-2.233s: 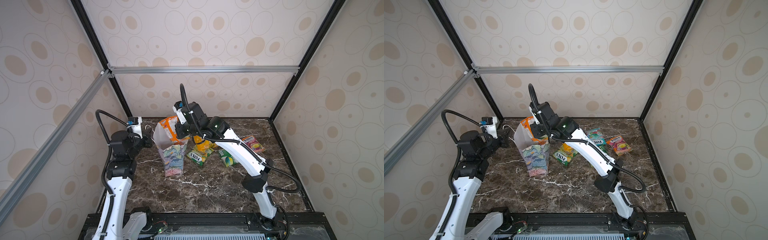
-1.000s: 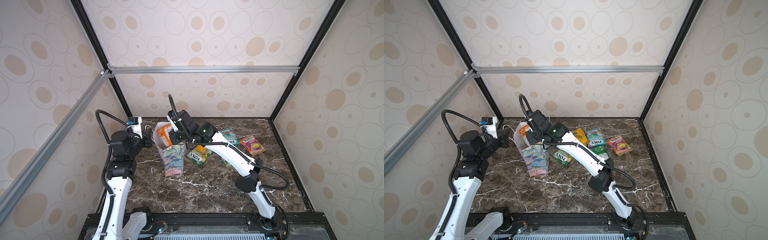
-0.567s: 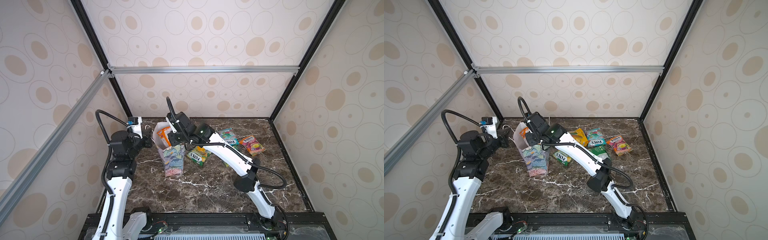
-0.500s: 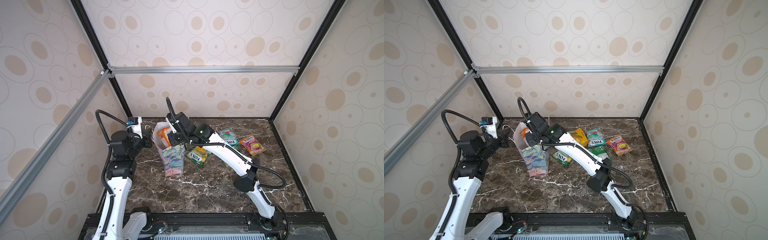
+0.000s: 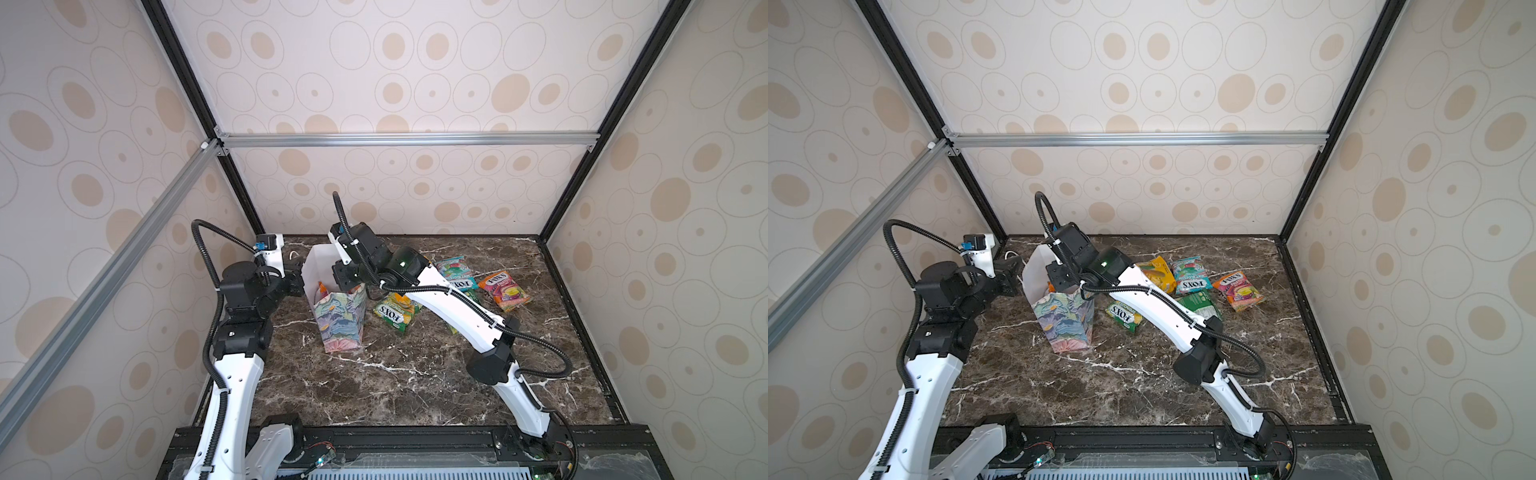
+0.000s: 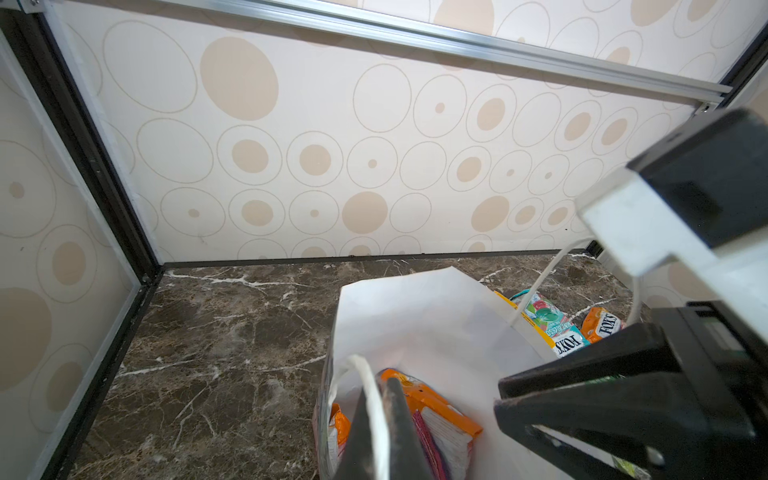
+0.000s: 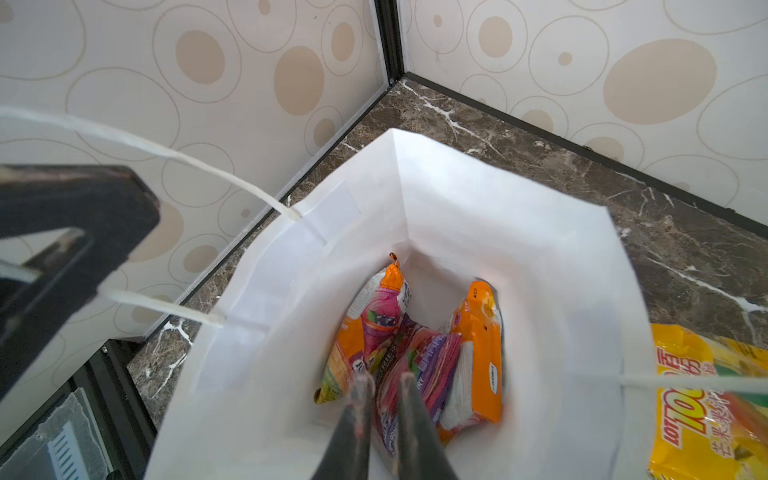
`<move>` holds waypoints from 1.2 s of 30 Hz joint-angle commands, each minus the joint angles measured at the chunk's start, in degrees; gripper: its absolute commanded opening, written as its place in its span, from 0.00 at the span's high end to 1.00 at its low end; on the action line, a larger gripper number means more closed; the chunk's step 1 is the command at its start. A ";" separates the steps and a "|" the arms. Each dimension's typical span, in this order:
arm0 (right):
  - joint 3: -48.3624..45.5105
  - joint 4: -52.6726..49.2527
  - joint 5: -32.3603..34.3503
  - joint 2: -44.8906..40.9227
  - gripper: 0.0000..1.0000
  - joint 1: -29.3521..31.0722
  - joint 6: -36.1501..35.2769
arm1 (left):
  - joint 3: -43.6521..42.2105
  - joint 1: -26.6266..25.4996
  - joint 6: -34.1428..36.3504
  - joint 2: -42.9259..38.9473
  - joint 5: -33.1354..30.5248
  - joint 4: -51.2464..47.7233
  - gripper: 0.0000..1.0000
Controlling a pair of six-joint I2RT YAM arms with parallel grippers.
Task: Place the snacks into the paper bag
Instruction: 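Withdraw the right gripper up from the bag toward the remaining packets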
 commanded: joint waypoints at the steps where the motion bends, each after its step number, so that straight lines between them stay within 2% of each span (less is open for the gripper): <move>1: 1.56 1.09 -0.64 -1.17 0.84 0.69 -0.87 | 1.33 0.49 1.66 -1.49 -0.89 1.25 1.00; 8: -0.14 1.29 1.81 -5.92 0.77 0.74 -4.34 | 1.16 0.50 1.66 -1.48 -1.17 1.28 1.00; 16: -12.28 6.48 4.19 -15.39 0.76 0.60 -7.00 | 0.90 0.55 1.66 -1.58 -1.58 1.61 1.00; 27: -18.82 8.56 3.76 -21.00 0.71 -0.01 -9.59 | 0.77 0.50 1.65 -2.31 -2.07 1.74 1.00; 32: -32.05 15.20 4.78 -28.98 0.66 -0.79 -11.48 | 0.71 0.51 1.92 -2.98 -2.72 1.73 1.00; 36: -43.96 21.04 6.94 -37.80 0.62 -2.40 -10.13 | 0.64 0.52 2.01 -3.27 -3.17 1.84 1.00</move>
